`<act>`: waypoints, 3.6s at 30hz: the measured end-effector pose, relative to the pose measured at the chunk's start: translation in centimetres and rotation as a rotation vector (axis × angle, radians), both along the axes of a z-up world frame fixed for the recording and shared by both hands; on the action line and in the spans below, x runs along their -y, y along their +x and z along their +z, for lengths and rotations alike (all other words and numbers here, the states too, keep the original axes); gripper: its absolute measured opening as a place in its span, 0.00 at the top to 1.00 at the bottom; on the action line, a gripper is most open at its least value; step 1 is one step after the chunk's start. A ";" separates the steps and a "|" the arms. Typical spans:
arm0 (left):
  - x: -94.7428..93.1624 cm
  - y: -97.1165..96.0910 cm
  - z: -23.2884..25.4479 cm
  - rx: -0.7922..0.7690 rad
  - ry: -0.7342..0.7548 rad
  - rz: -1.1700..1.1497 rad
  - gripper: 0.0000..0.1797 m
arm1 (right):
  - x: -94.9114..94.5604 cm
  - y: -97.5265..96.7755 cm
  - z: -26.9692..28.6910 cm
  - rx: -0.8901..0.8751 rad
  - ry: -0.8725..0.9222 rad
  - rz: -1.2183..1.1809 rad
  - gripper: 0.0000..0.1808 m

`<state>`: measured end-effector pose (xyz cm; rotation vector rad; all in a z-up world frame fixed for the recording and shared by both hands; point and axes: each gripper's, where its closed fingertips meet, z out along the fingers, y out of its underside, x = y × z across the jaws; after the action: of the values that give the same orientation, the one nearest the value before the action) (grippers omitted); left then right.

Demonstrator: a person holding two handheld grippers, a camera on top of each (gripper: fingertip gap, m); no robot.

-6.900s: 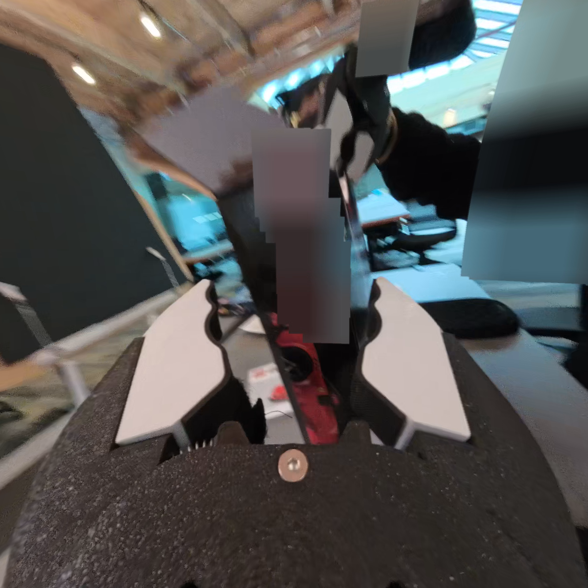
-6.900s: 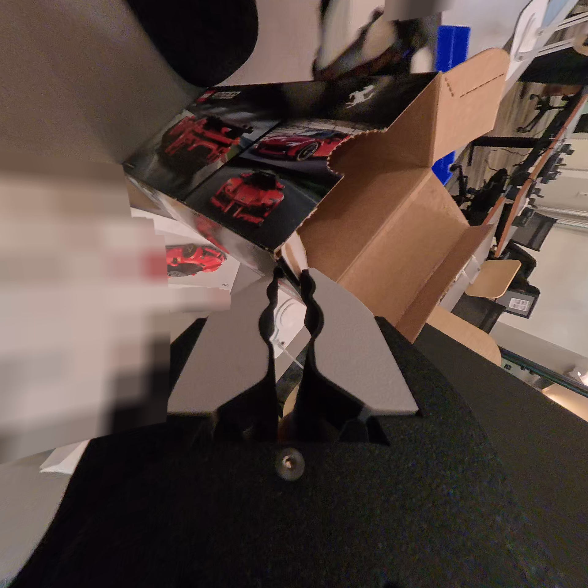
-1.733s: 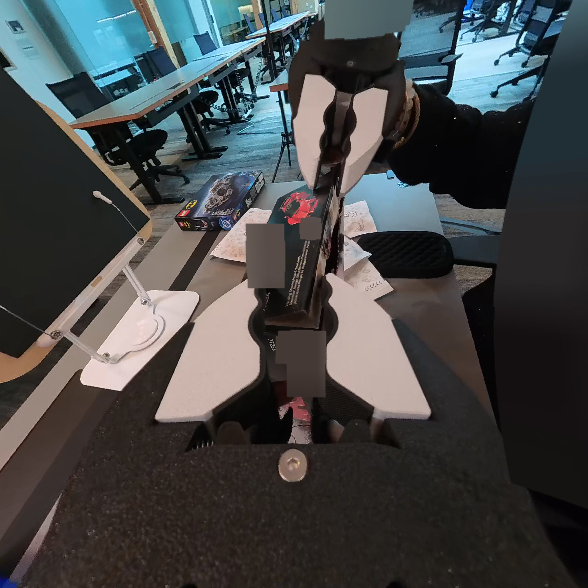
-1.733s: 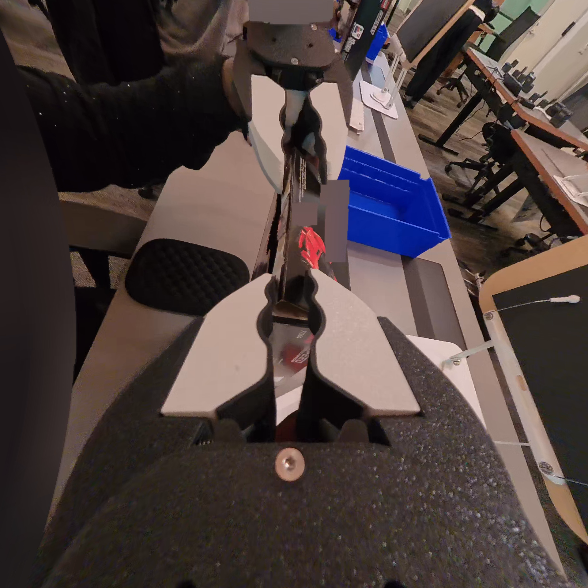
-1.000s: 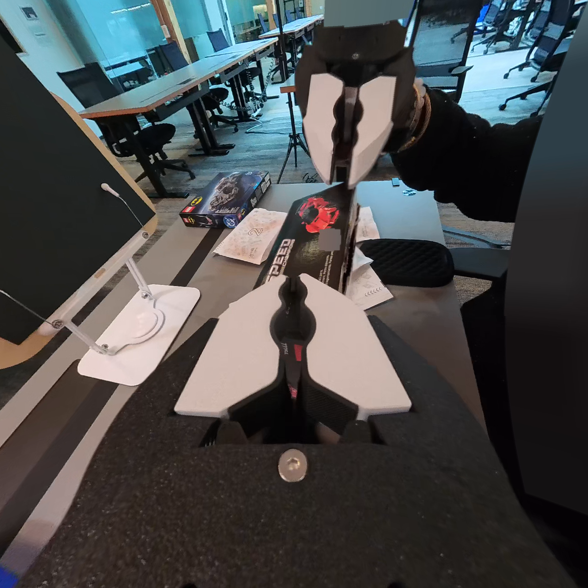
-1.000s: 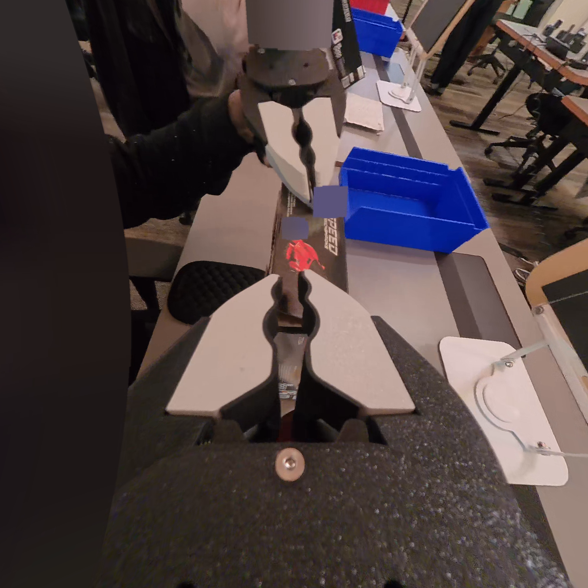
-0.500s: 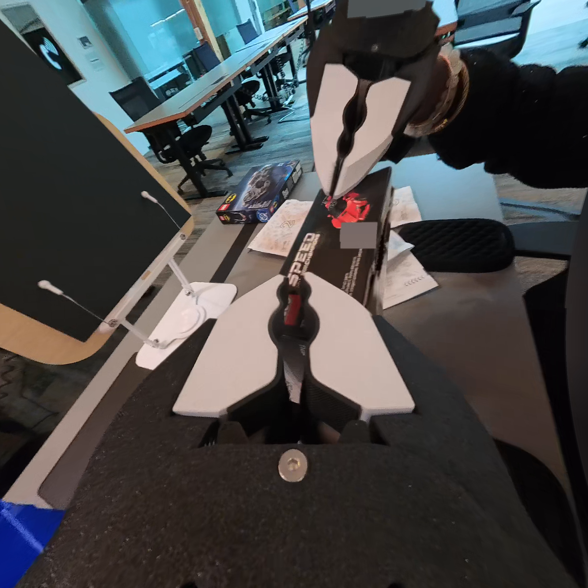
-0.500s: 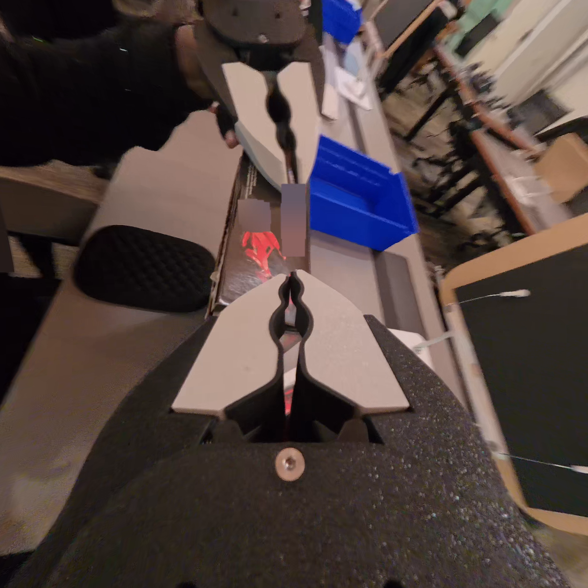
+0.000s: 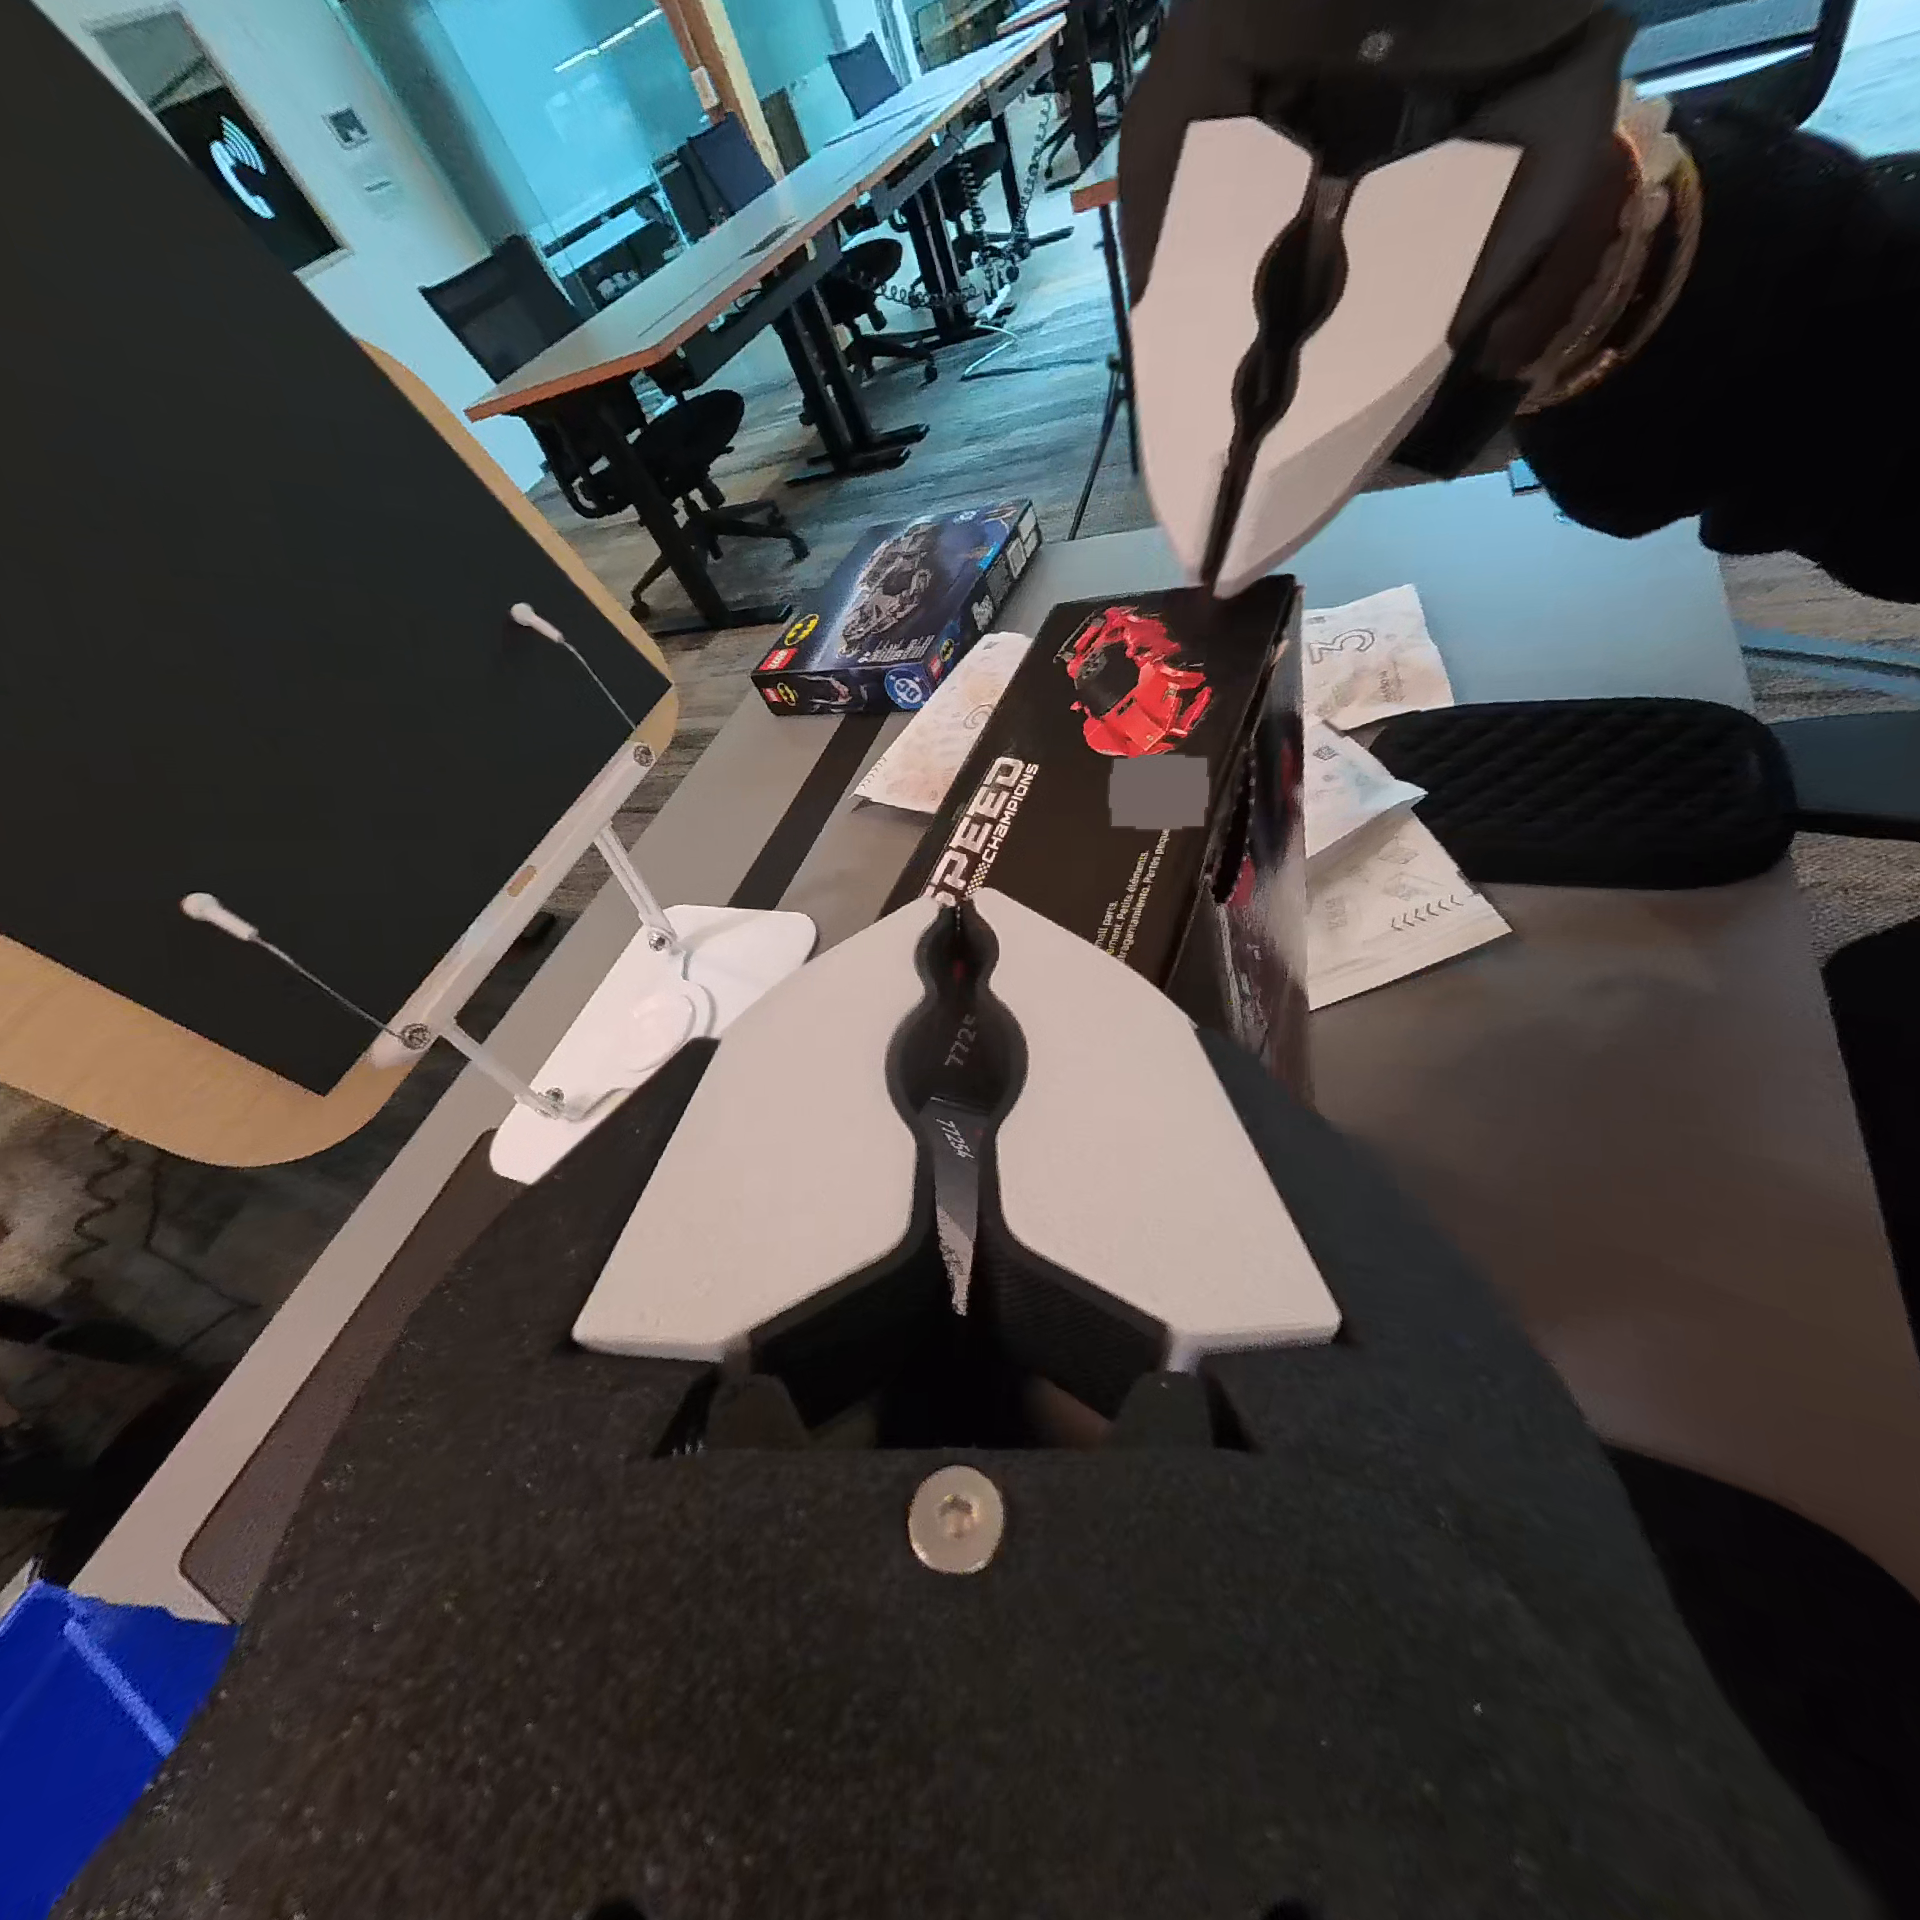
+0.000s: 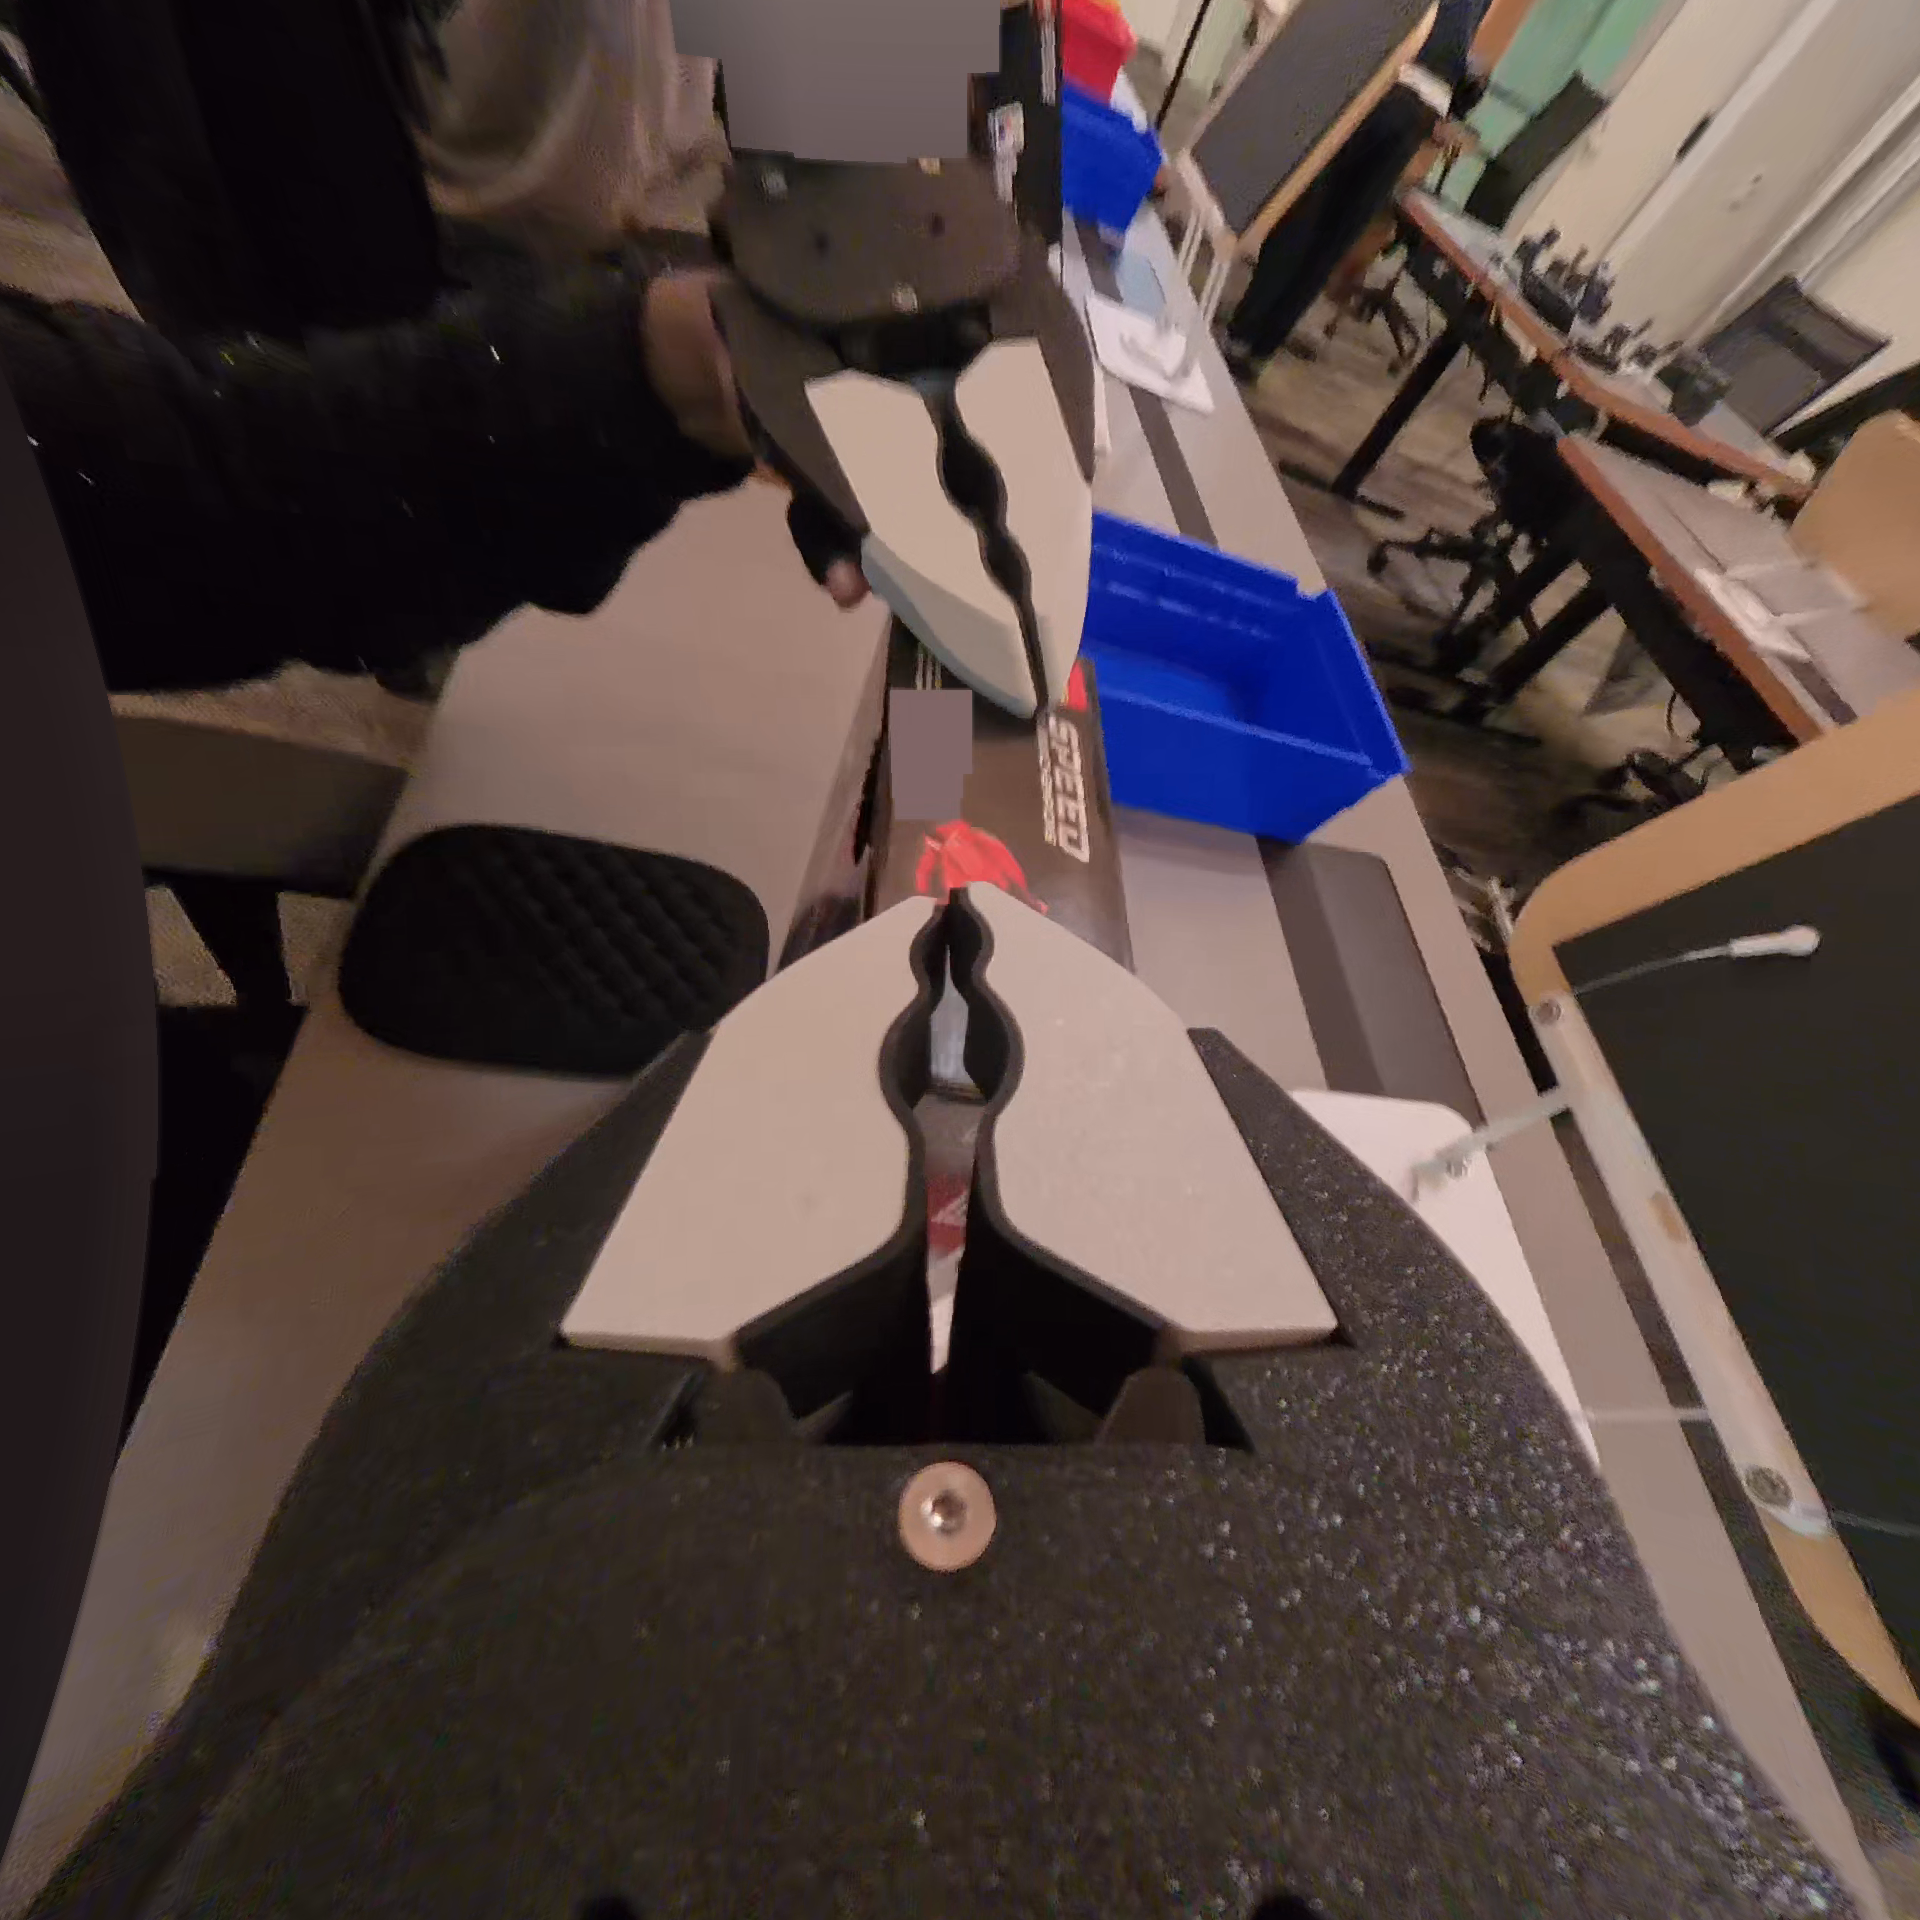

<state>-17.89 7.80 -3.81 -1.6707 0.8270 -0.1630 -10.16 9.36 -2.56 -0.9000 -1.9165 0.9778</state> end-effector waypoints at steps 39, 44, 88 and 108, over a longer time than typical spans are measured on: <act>1.6 2.4 -1.5 -0.363 0.168 -0.095 0.77 | -1.7 -0.7 -8.6 0.058 -0.086 -0.143 0.36; 1.5 2.6 -1.8 -0.417 0.161 -0.069 0.74 | -1.9 -2.1 -9.6 0.022 -0.127 -0.150 0.50; 0.3 -6.2 1.2 1.190 0.193 0.164 0.60 | -1.1 0.8 -6.0 -0.670 1.127 -0.290 0.39; 2.9 1.1 8.6 1.026 0.286 -0.224 0.46 | -1.8 3.2 1.9 -0.794 1.246 -0.356 0.57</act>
<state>-16.82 4.91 4.79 -1.0013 0.2187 -0.9222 -6.93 11.11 -0.63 -0.0382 -1.2054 -0.1773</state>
